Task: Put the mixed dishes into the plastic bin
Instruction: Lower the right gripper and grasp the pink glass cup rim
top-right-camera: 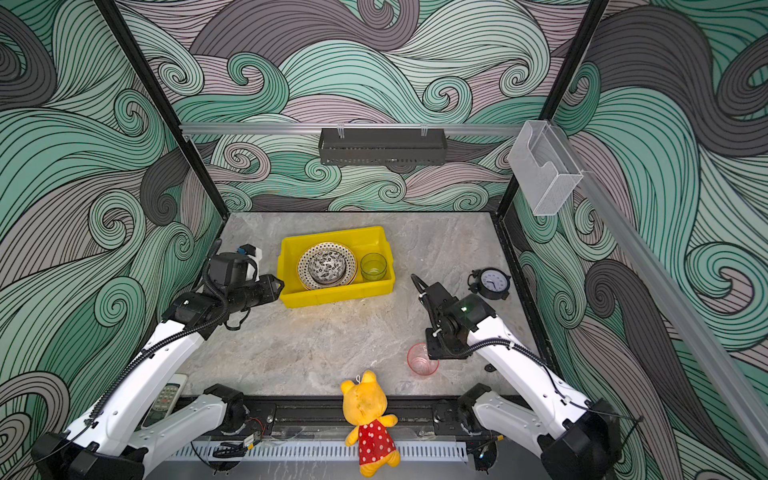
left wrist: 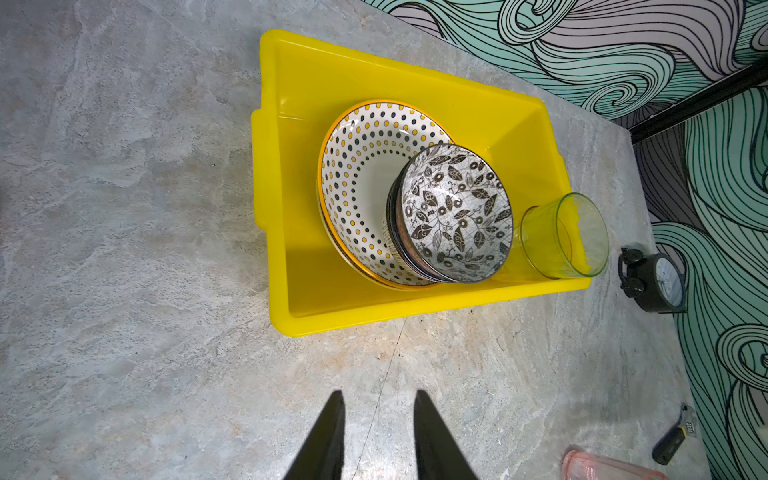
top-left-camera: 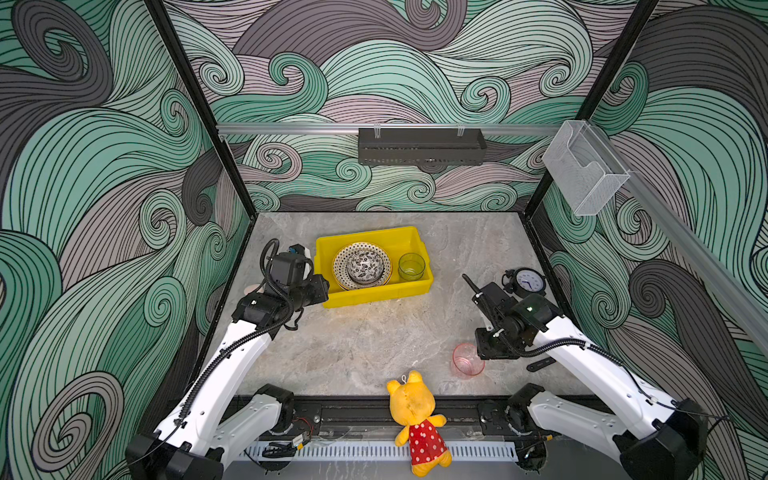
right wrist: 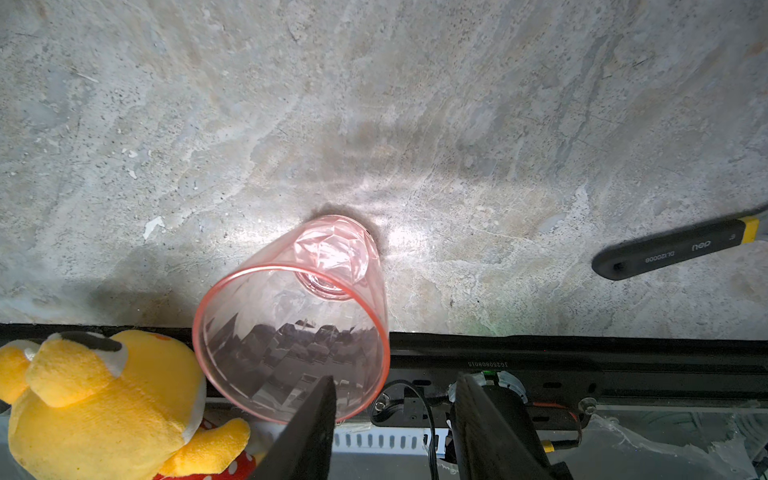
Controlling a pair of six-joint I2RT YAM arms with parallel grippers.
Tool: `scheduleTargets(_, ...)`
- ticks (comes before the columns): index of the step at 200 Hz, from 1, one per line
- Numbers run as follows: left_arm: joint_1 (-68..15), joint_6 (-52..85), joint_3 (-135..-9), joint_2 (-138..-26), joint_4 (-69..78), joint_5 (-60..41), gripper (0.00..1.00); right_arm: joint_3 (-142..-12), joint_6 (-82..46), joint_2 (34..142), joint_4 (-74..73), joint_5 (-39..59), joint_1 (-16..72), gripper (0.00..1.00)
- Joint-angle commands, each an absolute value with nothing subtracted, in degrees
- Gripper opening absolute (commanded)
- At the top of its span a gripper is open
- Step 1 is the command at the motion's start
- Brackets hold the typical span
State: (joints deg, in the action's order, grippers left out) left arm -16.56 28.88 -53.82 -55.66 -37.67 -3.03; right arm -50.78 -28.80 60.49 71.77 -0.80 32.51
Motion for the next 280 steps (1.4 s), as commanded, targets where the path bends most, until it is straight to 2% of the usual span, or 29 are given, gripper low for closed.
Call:
scheduleTargets(1,-16.0,29.4,-53.5,-54.8,-37.1,-2.8,0.31,-49.5,-29.9,61.1,71.0,0.3,32.3,0.47)
scheduleTargets(122,-16.0,30.0,-52.4,-53.5,-37.6,-2.1,0.31,-45.8,-32.8,63.1,67.2,0.8,32.3,0.42)
scheduleTargets(219,-16.0,30.1,-51.4,-51.9,-38.1,-1.1,0.31,-45.6,-33.7,65.7,66.8,0.4,32.3,0.28)
scheduleTargets(280,-16.0,29.4,-51.7,-50.6,-38.8,0.7,0.31,-45.1,-34.5,66.4,65.5,1.7,32.3,0.15)
